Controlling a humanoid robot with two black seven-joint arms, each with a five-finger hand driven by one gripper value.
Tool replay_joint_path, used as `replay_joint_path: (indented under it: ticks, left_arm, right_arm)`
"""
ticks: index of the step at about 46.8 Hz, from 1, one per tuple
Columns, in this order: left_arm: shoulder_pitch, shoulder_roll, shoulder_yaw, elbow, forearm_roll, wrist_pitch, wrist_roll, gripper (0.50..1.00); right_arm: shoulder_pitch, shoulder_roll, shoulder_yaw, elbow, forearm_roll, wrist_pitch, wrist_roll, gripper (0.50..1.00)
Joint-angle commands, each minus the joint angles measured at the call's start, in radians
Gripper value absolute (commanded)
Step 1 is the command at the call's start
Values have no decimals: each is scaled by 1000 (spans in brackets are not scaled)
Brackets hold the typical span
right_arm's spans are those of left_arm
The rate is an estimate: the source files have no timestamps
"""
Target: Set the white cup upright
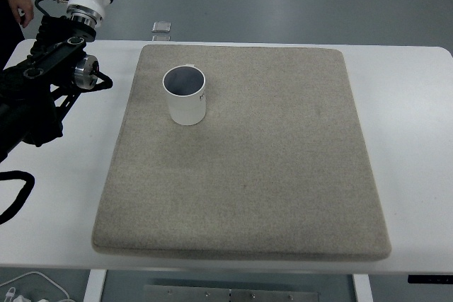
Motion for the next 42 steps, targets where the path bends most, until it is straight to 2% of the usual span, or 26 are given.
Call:
replay_joint_path:
  ticks: [1,8,12,16,23,30,42]
  left_arm:
    - [-14,0,-1,0,-95,-20,102,992]
    - [-29,-1,-2,15,-273,-37,303,992]
    - [-42,-12,-2,52,-347,-60,366,992]
    - [-54,-27,-2,106,-424,-100,401,992]
    - [-62,-64,-2,204,-534,-176,441,992]
    - [-51,-69,-2,239,-596,-245,443,992]
    - [-28,-69,-21,241,-680,-268,441,992]
  right_arm:
    - [0,0,0,0,0,0,0,930]
    - [0,0,3,0,0,0,0,930]
    - [0,0,3,0,0,-5,0,930]
    - [0,0,3,2,3,3,0,930]
    - [-2,0,2,2,3,3,0,930]
    - [-2,0,2,2,3,3,0,928]
    - [-5,0,3,2,3,3,0,930]
